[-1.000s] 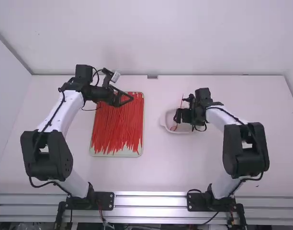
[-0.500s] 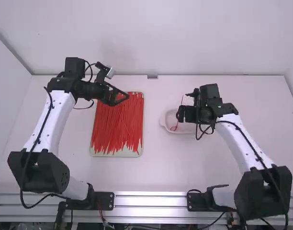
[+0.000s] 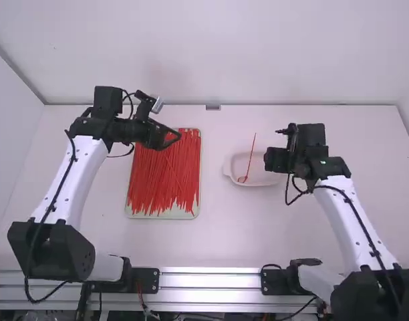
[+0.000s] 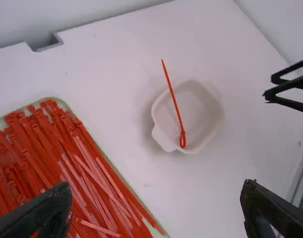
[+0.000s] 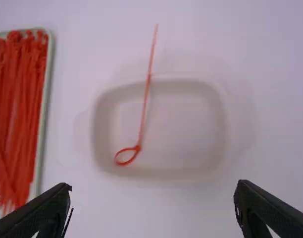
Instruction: Fasten the cable tie
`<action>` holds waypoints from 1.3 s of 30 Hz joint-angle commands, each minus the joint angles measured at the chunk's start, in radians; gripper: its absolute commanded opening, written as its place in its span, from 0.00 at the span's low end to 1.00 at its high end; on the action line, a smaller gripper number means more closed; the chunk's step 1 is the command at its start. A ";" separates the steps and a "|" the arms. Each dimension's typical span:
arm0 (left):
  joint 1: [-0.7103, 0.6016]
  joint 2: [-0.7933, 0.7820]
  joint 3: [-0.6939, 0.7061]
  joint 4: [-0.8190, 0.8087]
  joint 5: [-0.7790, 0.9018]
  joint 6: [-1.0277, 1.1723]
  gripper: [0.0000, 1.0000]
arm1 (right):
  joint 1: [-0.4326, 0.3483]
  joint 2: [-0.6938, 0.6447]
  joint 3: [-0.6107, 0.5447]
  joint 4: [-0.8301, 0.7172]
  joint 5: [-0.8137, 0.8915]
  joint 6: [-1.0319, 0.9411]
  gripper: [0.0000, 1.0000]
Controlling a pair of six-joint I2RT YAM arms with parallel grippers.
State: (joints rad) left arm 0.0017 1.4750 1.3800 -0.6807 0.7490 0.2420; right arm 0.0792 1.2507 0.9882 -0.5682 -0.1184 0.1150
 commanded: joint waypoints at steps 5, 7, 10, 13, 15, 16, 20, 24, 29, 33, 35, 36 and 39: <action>-0.002 -0.128 -0.094 0.085 -0.110 -0.121 0.78 | -0.079 -0.119 -0.110 0.091 0.118 -0.115 0.76; -0.002 -0.155 -0.122 0.113 -0.138 -0.149 0.75 | -0.079 -0.149 -0.140 0.122 0.118 -0.115 0.73; -0.002 -0.205 -0.171 0.162 -0.188 -0.199 0.70 | -0.079 -0.203 -0.194 0.175 0.118 -0.115 0.67; -0.002 -0.269 -0.236 0.226 -0.252 -0.242 0.64 | -0.079 -0.272 -0.263 0.245 0.118 -0.115 0.61; -0.002 -0.303 -0.269 0.260 -0.286 -0.242 0.60 | -0.079 -0.309 -0.300 0.281 0.118 -0.115 0.57; -0.002 -0.326 -0.293 0.284 -0.309 -0.242 0.58 | -0.079 -0.333 -0.325 0.306 0.118 -0.115 0.54; -0.002 -0.423 -0.390 0.381 -0.406 -0.242 0.48 | -0.079 -0.435 -0.426 0.408 0.118 -0.115 0.44; -0.002 -0.518 -0.485 0.476 -0.501 -0.242 0.39 | -0.079 -0.531 -0.522 0.504 0.118 -0.115 0.35; -0.002 -0.640 -0.607 0.597 -0.623 -0.242 0.27 | -0.079 -0.648 -0.639 0.568 0.118 -0.115 0.23; -0.002 -0.740 -0.707 0.681 -0.723 -0.242 0.17 | -0.079 -0.740 -0.731 0.568 0.118 -0.115 0.14; -0.002 -0.771 -0.737 0.681 -0.749 -0.242 0.14 | -0.079 -0.767 -0.758 0.568 0.118 -0.115 0.11; -0.002 -0.801 -0.768 0.681 -0.749 -0.242 0.11 | -0.079 -0.793 -0.784 0.568 0.118 -0.115 0.08; -0.002 -0.866 -0.832 0.681 -0.749 -0.242 0.04 | -0.079 -0.848 -0.839 0.568 0.118 -0.115 0.03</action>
State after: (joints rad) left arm 0.0017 0.6472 0.5823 -0.0025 0.0387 -0.0013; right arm -0.0021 0.4320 0.1795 -0.0036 -0.0040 -0.0044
